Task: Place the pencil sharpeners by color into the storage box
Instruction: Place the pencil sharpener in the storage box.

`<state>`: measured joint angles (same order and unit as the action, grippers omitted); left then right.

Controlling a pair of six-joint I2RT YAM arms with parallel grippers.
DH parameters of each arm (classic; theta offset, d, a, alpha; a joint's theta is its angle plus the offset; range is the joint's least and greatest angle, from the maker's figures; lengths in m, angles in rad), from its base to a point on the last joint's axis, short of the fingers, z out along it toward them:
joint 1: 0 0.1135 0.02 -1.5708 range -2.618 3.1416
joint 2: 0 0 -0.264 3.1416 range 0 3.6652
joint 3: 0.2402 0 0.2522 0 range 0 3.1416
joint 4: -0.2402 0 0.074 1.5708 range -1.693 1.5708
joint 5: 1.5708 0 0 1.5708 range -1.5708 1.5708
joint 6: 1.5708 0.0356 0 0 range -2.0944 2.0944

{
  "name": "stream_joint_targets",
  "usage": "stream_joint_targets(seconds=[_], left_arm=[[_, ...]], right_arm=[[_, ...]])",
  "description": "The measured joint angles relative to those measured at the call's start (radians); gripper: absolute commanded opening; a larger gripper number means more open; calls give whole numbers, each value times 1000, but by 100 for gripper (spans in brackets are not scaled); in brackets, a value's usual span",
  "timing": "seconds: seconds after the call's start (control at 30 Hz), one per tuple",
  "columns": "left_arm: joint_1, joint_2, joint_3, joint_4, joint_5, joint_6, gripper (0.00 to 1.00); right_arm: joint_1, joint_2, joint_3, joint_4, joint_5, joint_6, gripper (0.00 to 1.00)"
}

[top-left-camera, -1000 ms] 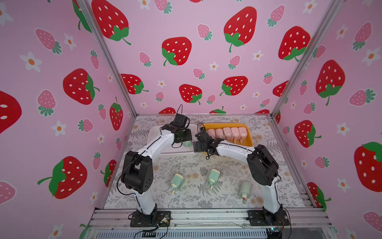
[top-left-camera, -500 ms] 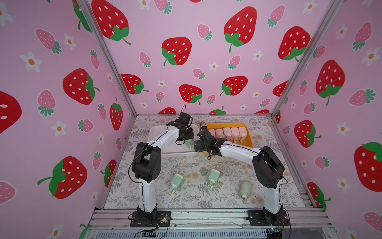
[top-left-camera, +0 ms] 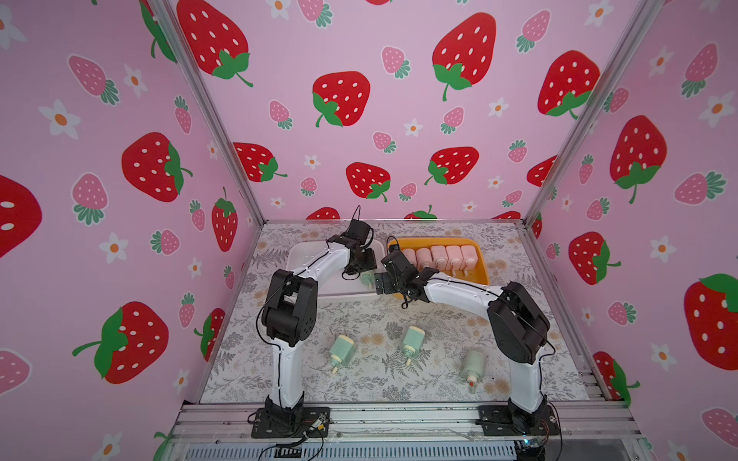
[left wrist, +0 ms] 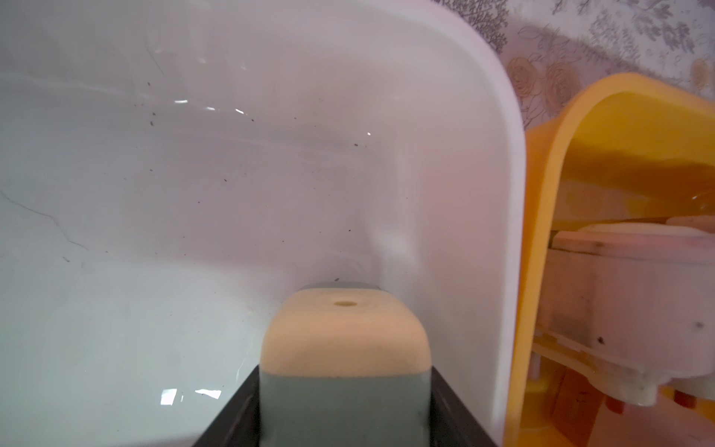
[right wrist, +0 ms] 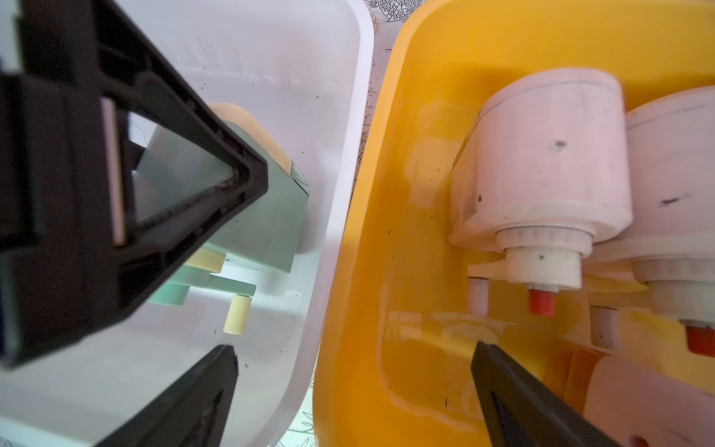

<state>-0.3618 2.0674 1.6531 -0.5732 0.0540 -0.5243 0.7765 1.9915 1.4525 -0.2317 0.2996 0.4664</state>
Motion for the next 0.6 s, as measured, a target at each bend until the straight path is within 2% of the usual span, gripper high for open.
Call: stream_joint_targets(seconds=[0.27,0.4,0.6], left_arm=[[0,21,31,0,-2,1,0],[-5,41,57,-10,-2,5,5],[-17,51,76,-21,-2,13,35]], right_arm=[[0,0,-1,0,-3,0,100],[0,0,-3,-1,-3,0,100],[0,0,-3,-1,-3,0,100]])
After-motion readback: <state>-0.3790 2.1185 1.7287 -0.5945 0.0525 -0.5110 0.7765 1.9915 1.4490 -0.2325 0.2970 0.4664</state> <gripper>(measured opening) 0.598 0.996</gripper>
